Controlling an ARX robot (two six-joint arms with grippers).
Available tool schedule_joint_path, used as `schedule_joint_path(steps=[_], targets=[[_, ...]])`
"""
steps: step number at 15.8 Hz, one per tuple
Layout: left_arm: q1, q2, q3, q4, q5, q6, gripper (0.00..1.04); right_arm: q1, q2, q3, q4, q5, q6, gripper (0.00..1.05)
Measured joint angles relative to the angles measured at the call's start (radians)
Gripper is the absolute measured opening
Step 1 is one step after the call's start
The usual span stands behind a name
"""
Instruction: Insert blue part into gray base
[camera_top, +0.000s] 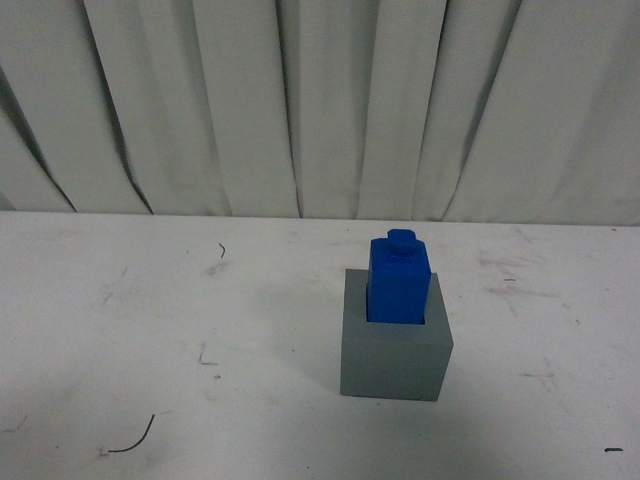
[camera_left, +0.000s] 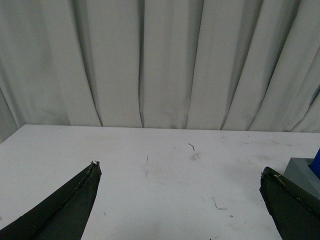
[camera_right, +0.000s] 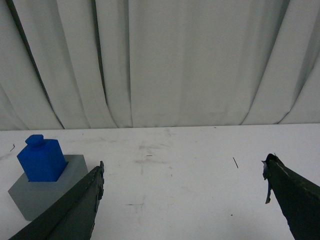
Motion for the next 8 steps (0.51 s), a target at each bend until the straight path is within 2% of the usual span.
schedule_joint_path(steps=[8], targets=[[0.0,0.0,0.0,0.0,0.0,0.0,0.98,0.0,0.0,0.0,0.0,0.0,0.0,0.98]])
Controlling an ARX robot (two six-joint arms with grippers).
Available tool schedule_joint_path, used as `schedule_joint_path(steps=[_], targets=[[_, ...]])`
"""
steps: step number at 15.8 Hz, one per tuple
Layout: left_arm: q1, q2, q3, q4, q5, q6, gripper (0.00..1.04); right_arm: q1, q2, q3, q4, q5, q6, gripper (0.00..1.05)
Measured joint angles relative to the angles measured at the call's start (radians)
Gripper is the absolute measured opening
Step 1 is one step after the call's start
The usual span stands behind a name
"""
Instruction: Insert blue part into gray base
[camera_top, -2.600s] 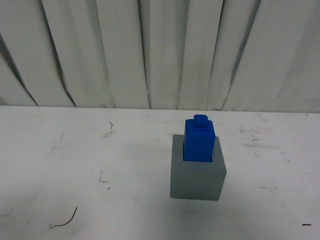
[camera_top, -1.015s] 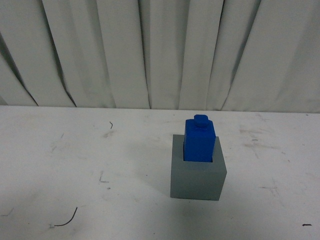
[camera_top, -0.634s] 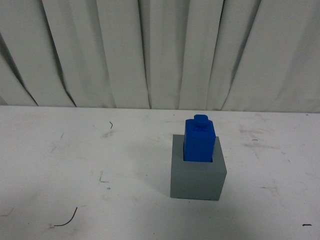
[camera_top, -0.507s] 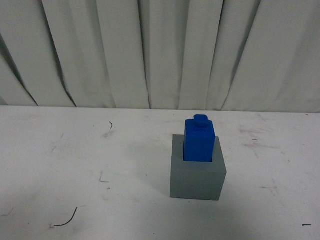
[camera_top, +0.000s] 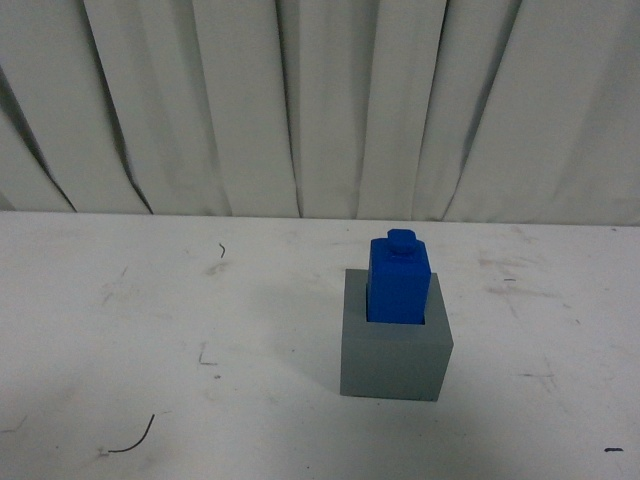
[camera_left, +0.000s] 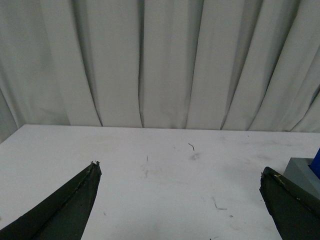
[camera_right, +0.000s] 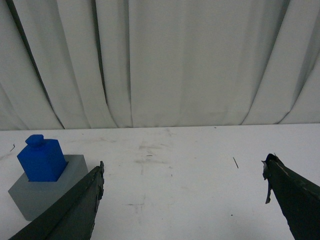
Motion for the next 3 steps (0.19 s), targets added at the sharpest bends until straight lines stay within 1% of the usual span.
schedule_joint_path(steps=[3], targets=[[0.0,0.0,0.0,0.0,0.0,0.0,0.98,0.0,0.0,0.0,0.0,0.0,0.0,0.98]])
